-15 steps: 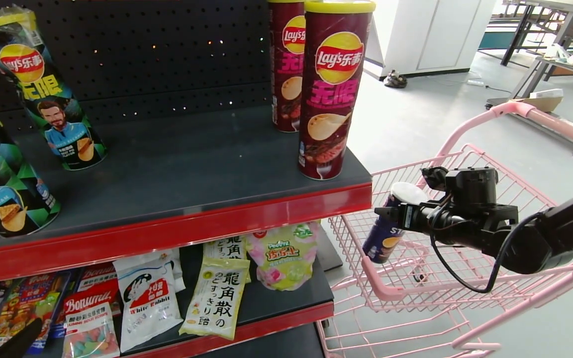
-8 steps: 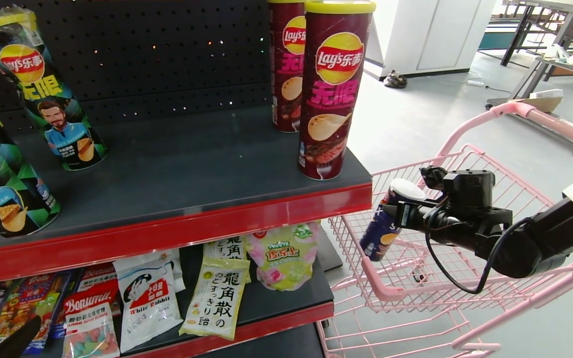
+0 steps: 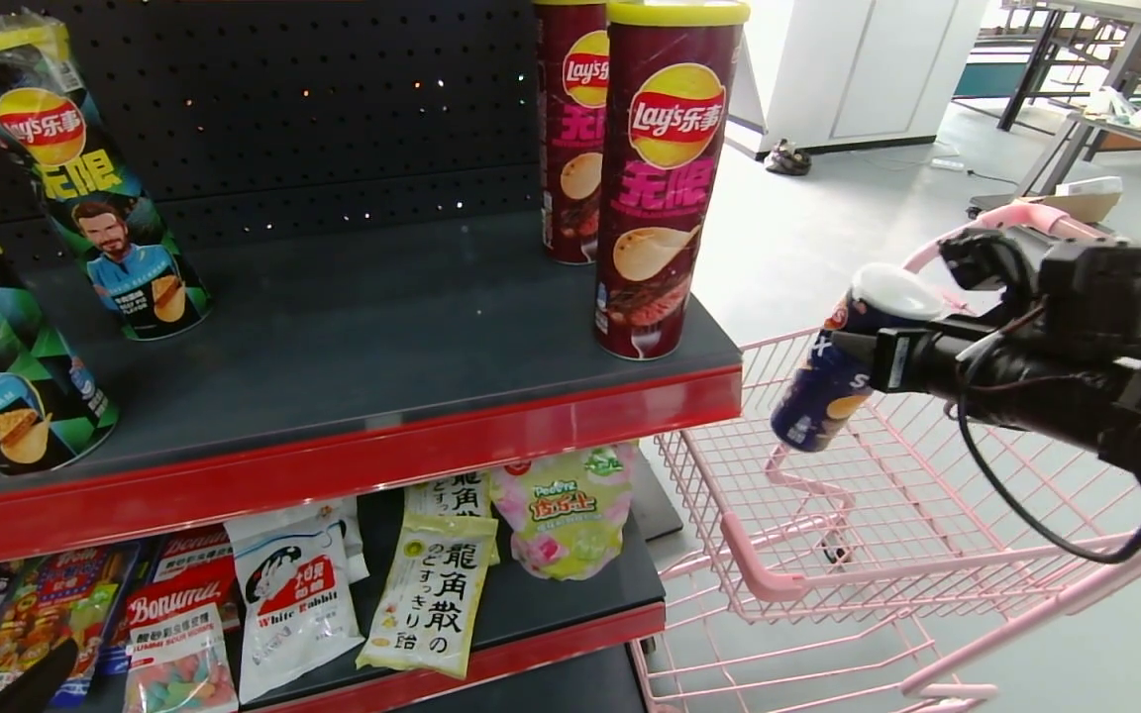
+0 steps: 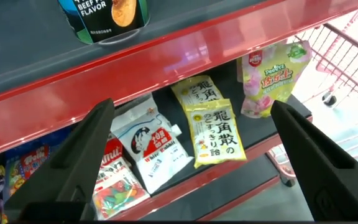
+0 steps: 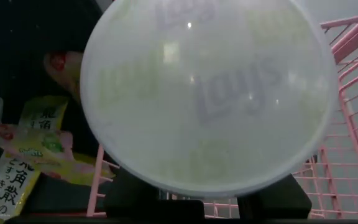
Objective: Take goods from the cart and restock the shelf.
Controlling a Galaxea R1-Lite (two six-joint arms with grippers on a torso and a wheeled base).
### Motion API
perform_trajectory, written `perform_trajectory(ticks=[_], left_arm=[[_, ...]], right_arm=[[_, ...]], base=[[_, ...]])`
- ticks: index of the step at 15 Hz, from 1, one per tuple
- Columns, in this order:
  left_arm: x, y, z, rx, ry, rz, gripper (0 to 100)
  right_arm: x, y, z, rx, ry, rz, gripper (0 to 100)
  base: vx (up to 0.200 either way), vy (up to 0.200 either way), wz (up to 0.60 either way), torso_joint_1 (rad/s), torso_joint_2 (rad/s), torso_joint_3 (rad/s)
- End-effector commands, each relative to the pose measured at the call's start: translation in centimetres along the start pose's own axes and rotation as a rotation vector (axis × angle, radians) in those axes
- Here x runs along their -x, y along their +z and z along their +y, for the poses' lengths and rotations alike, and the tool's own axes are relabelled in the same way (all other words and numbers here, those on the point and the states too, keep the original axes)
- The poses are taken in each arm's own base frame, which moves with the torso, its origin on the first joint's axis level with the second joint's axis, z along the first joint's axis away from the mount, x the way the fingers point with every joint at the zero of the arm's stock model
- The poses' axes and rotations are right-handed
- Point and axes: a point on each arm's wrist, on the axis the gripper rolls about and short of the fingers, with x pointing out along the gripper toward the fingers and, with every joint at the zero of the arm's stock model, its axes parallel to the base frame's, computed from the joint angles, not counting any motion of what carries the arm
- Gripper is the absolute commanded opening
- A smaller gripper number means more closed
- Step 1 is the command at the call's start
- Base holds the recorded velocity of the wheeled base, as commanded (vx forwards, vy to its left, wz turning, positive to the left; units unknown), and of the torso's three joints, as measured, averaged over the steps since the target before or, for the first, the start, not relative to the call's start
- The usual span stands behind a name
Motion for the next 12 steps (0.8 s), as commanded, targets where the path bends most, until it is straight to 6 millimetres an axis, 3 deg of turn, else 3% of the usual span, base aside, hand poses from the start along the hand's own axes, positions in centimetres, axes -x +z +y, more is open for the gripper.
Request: perform_trajectory(ticks=[1,2,3,4,6,8,12], left_arm=[[0.3,0.0,0.0,-0.017,0.004,-0.013,100],[0.4,-0.1,0.0,-0.054,0.014,-0.015,100],[0.5,-0.1,-0.1,-0.067,0.014,-0.019,100],[0.6,-0.1,-0.1,-0.069,0.017,-0.024,100],[0.7,0.0,0.0,-0.070,0.040,-0.034,100],[1.2,0.3,0.1,-0.068,0.091,-0.058,100],[1.3,-0.1,0.0,-0.043,0.087,-0.058,100]], right_arm=[[7.4,4.4,-0.3,0.082,-0.046,-0.131,0],[11.0,5.2,0.0,0.095,-0.053,-0.122,0],[12.7,5.3,0.2,0.096,-0.058,-0.116,0],[16.0,4.9,0.7,0.098,-0.060,-0.119,0],[21.2,2.7,1.2,0.128,-0.068,-0.063,0],[25.1,0.8,1.5,0.124,-0.088,-0.024,0],[27.2,-0.9,1.7,0.162,-0.151,-0.049,0]], base=[[0.000,0.000,0.00,0.000,0.00,0.000],[0.000,0.000,0.00,0.000,0.00,0.000],[0.000,0.000,0.00,0.000,0.00,0.000],[0.000,0.000,0.00,0.000,0.00,0.000],[0.000,0.000,0.00,0.000,0.00,0.000],[0.000,0.000,0.00,0.000,0.00,0.000],[0.000,0.000,0.00,0.000,0.00,0.000]])
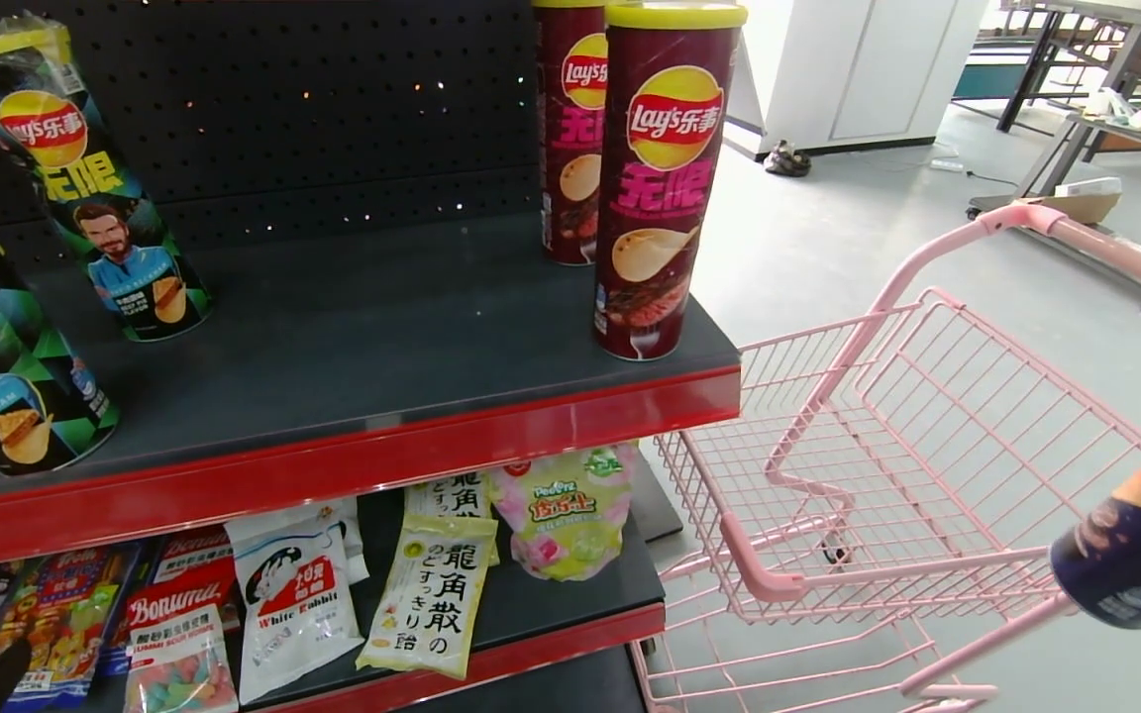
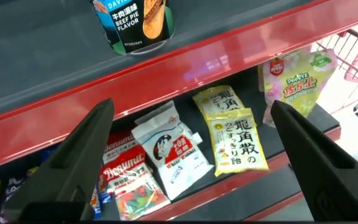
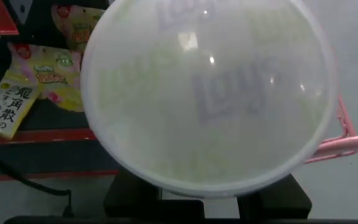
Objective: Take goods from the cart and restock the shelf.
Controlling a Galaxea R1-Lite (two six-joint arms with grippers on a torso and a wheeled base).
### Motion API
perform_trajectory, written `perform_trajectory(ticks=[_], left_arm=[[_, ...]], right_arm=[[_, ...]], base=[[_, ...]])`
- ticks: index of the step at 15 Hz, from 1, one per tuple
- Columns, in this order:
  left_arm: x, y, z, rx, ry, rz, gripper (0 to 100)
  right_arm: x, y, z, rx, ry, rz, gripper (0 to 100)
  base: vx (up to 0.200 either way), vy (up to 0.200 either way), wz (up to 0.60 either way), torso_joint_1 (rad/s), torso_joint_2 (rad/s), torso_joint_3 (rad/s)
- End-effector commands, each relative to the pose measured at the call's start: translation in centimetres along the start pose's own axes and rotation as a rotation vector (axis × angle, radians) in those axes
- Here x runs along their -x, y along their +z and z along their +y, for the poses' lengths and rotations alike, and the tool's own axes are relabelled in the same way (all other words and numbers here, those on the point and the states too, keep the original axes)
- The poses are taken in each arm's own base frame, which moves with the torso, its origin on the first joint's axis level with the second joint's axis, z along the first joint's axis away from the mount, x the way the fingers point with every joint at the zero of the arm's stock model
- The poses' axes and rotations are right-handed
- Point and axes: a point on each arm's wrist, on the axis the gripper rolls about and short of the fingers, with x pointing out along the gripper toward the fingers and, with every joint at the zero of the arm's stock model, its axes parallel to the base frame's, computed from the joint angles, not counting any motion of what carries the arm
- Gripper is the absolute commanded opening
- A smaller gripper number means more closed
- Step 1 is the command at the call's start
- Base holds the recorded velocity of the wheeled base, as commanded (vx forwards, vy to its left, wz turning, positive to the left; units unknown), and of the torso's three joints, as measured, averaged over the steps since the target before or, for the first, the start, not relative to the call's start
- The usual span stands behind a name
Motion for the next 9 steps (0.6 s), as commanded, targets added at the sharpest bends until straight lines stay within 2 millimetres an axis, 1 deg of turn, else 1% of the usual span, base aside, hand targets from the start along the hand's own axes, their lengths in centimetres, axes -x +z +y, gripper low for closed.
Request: perform_trajectory(ticks=[1,3,4,6,9], left_arm=[[0.09,-0.05,-0.02,0.000,-0.003,-0.004,100],[0.05,0.12,0.01,0.000,-0.001,-0.005,100],[0.12,0.08,0.00,0.000,-0.001,-0.008,100],[0.16,0.04,0.00,0.000,0.001,-0.010,100],[0.19,0.16,0.02,-0.002,0.004,-0.014,100]], right_arm=[[2.61,-0.92,0.11,0.005,-0.029,-0.086,0],[2.81,-1.07,0.10,0.014,-0.045,-0.090,0],[2.94,-1.21,0.11,0.014,-0.049,-0.092,0],[3.00,-1.46,0.15,0.022,-0.047,-0.091,0],[3.03,-1.62,0.17,0.028,-0.048,-0.089,0]], base=[[0.000,0.000,0.00,0.000,0.00,0.000],[0.000,0.000,0.00,0.000,0.00,0.000],[0.000,0.000,0.00,0.041,-0.16,-0.110],[0.000,0.000,0.00,0.100,-0.38,-0.247],[0.000,0.000,0.00,0.163,-0.52,-0.349]])
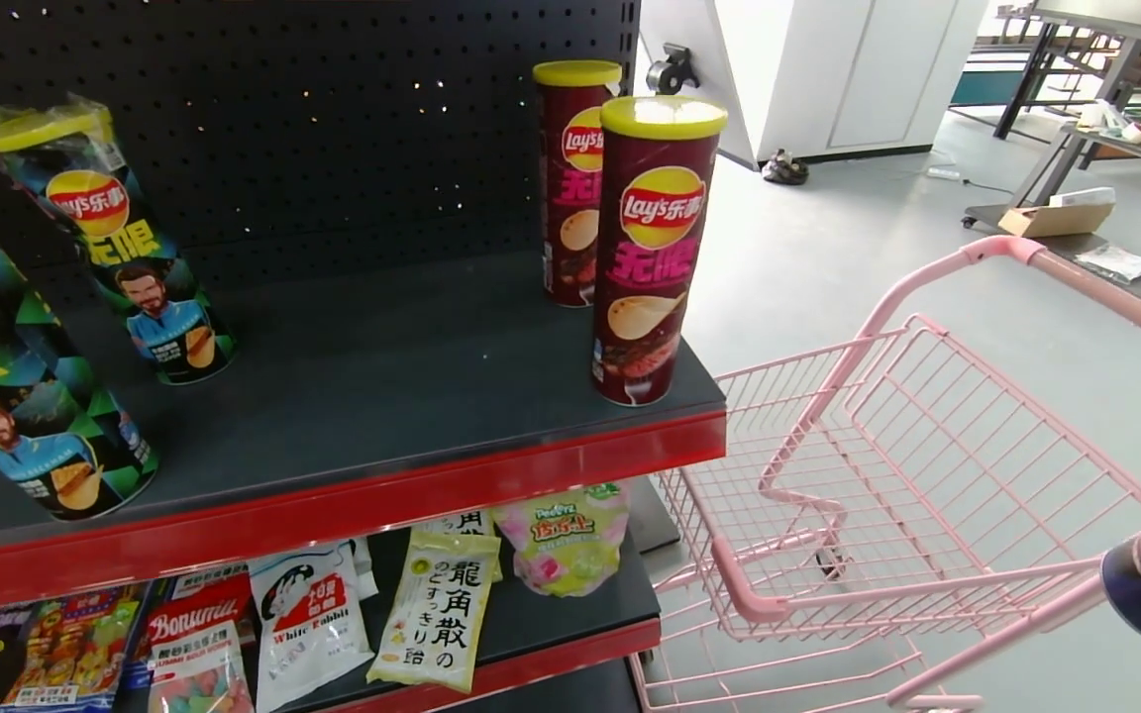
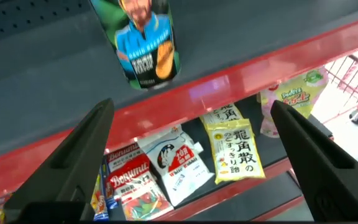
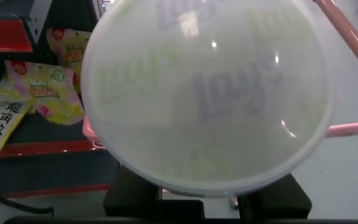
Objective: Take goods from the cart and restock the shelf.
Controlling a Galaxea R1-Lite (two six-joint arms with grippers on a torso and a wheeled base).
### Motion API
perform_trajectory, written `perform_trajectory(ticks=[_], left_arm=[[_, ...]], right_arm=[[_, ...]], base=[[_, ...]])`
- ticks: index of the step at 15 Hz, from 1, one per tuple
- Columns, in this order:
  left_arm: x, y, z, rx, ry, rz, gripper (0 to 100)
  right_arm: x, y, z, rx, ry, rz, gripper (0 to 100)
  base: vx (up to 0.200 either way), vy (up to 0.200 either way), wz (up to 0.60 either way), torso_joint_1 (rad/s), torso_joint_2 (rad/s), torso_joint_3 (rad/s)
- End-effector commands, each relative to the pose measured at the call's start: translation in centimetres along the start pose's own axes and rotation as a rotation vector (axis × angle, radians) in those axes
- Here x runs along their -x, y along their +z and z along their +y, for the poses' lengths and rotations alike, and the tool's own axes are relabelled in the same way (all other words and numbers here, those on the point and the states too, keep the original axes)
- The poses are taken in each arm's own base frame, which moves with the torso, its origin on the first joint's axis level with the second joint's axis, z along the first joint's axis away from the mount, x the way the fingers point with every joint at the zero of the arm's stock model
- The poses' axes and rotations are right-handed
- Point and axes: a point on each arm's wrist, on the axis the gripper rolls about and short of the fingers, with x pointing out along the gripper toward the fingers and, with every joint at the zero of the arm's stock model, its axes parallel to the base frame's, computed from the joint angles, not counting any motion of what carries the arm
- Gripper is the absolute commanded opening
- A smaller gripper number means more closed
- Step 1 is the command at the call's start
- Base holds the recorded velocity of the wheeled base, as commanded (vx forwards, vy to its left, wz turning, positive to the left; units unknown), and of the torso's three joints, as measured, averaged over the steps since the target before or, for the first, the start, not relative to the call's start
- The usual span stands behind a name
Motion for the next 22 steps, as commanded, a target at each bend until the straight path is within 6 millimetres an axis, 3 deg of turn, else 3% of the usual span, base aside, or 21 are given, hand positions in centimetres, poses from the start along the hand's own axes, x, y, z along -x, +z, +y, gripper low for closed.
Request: perform_trajectory(ticks=[1,7,18,22], left_arm=[[0.0,0.0,0.0,-0.004,0.000,-0.003,100],[0.1,0.0,0.0,-0.007,0.002,-0.005,100],[0.0,0.0,0.0,-0.006,0.001,-0.002,100],[0.0,0.0,0.0,-0.006,0.003,-0.001,100]], right_arm=[[0.0,-0.1,0.0,0.002,0.001,0.002,0],[-0.5,-0.5,0.1,0.004,0.007,0.028,0],[-1.1,-0.9,0.1,0.034,0.007,0.062,0],[-1.1,-1.0,0.1,0.036,-0.003,0.067,0]], base=[[0.000,0.000,0.00,0.183,-0.56,-0.373],[0.000,0.000,0.00,0.208,-0.56,-0.352],[0.000,0.000,0.00,0.148,-0.35,-0.206],[0.000,0.000,0.60,0.015,-0.02,-0.016]])
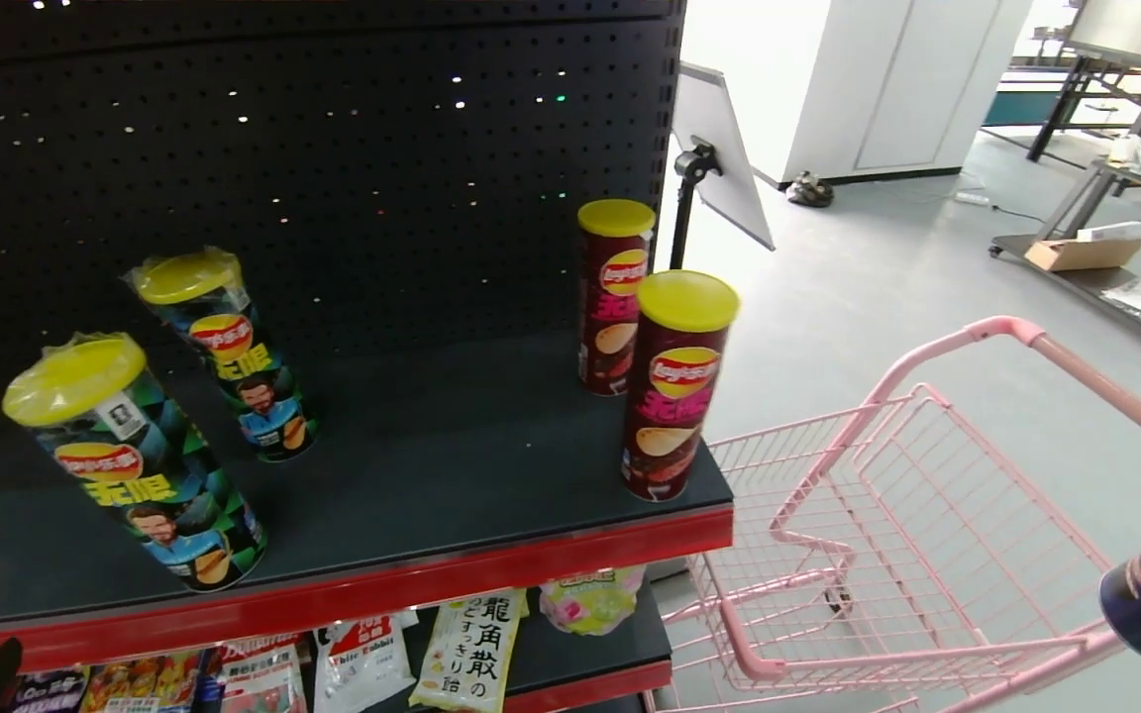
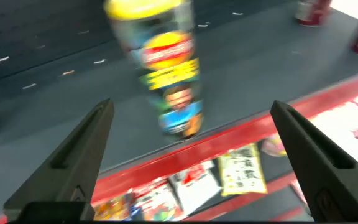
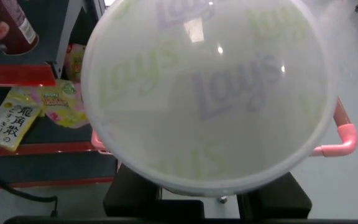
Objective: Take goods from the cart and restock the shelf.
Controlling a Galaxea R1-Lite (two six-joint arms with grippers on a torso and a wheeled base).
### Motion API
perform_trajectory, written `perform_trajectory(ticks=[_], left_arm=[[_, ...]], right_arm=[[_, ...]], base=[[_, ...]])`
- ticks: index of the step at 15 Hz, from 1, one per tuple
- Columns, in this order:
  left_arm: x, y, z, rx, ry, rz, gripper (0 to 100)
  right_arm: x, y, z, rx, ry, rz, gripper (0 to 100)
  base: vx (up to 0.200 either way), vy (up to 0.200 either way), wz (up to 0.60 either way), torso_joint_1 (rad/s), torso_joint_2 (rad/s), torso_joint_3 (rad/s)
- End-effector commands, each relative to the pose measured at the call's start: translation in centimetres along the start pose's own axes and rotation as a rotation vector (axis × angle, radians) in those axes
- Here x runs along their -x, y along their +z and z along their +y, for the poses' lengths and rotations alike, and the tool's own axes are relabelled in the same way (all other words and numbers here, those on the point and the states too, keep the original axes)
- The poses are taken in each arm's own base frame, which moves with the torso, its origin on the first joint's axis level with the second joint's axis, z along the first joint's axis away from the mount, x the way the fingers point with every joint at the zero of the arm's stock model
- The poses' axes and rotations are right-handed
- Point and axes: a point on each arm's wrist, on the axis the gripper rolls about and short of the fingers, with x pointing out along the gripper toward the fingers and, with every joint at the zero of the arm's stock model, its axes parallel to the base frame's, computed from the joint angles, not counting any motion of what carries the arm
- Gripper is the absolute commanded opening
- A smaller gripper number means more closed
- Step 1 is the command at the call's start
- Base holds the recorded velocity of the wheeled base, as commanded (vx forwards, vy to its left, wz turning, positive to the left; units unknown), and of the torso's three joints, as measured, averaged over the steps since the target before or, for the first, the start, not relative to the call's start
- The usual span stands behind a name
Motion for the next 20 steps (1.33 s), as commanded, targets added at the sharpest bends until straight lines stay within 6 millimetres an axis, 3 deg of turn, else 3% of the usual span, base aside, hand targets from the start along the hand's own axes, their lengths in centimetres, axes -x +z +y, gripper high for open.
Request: perform_trajectory(ticks=[1,5,14,18,20], left_arm=[[0.0,0.0,0.0,0.000,0.000,0.000,100],[-0.1,-0.1,0.0,-0.002,0.004,0.012,100],[-0.2,-0.4,0.0,-0.086,0.010,0.034,100],[0.0,-0.6,0.0,-0.090,0.015,0.045,100],[0.1,-0.5,0.0,-0.090,0.013,0.041,100]], right_arm=[[-0.1,-0.1,0.0,0.000,0.001,0.006,0],[0.1,-0.4,0.1,0.002,0.000,0.000,0],[1.4,-1.7,0.2,-0.019,-0.032,-0.032,0],[1.7,-2.5,0.4,-0.020,-0.031,-0.035,0],[1.7,-2.8,0.5,-0.020,-0.031,-0.034,0]], base=[[0.000,0.000,0.60,0.007,0.00,-0.002],[0.000,0.000,0.60,0.010,0.00,0.002],[0.000,0.000,0.00,0.000,0.00,0.000],[-0.200,0.000,0.00,0.008,0.01,0.000],[0.000,0.000,0.00,0.000,0.00,0.000]])
